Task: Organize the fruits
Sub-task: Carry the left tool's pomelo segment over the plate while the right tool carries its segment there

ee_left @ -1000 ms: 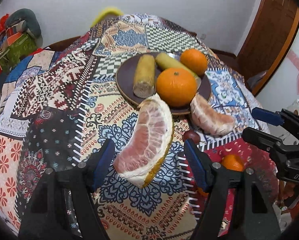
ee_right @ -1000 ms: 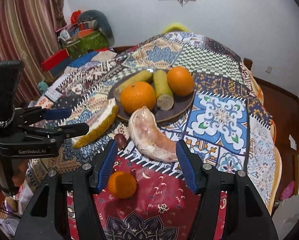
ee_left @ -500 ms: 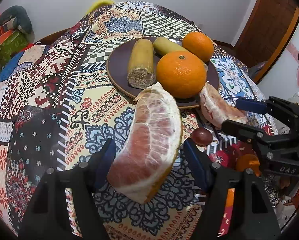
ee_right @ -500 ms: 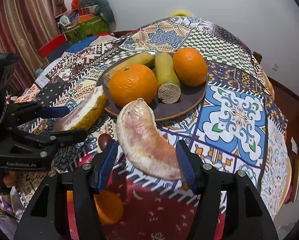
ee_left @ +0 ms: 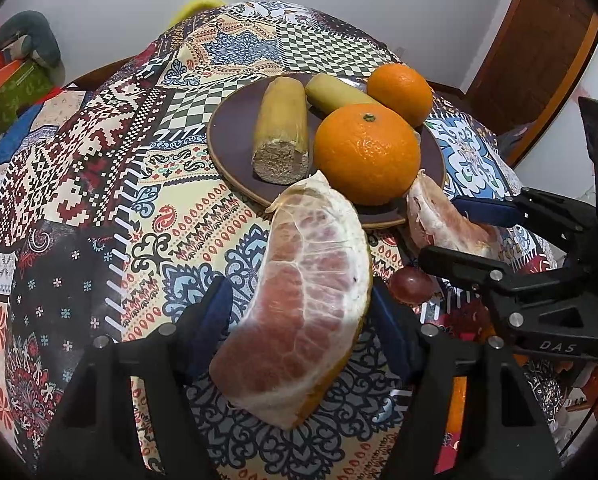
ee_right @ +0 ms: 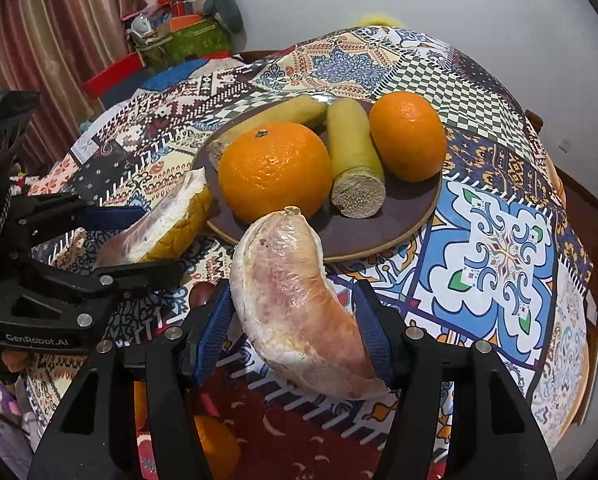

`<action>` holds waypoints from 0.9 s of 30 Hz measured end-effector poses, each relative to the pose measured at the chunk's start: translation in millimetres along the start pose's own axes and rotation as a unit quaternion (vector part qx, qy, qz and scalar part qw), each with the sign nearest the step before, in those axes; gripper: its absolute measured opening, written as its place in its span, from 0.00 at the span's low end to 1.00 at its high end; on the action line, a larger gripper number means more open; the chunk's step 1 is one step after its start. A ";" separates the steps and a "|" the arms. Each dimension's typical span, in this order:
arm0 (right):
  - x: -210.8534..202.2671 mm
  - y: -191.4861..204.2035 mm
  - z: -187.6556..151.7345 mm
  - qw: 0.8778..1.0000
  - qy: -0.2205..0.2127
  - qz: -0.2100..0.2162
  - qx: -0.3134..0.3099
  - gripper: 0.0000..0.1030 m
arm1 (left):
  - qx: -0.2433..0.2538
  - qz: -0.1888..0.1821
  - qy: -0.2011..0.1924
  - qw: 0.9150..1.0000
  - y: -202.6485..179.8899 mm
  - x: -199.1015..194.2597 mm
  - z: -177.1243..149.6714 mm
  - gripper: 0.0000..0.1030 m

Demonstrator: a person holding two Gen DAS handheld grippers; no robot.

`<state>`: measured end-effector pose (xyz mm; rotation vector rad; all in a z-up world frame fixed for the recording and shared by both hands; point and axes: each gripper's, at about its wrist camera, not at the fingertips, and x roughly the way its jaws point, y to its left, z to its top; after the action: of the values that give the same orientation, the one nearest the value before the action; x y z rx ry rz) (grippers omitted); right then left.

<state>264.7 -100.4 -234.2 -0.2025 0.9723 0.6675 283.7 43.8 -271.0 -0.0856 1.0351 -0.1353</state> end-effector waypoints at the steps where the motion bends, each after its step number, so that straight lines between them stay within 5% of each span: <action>1: -1.4 1.3 -0.2 1.000 -0.004 0.001 -0.002 0.50 | 0.001 -0.008 0.000 1.000 0.3 -0.2 -0.1 0.59; 27: -47.3 2.4 -2.7 0.997 -0.070 -0.003 0.023 0.37 | 0.007 0.002 -0.053 0.999 -10.3 -51.4 -2.0 0.50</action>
<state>243.2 -120.1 -196.8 -0.1160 0.8524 0.6446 255.4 41.5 -226.9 -0.0778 0.9280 -0.1328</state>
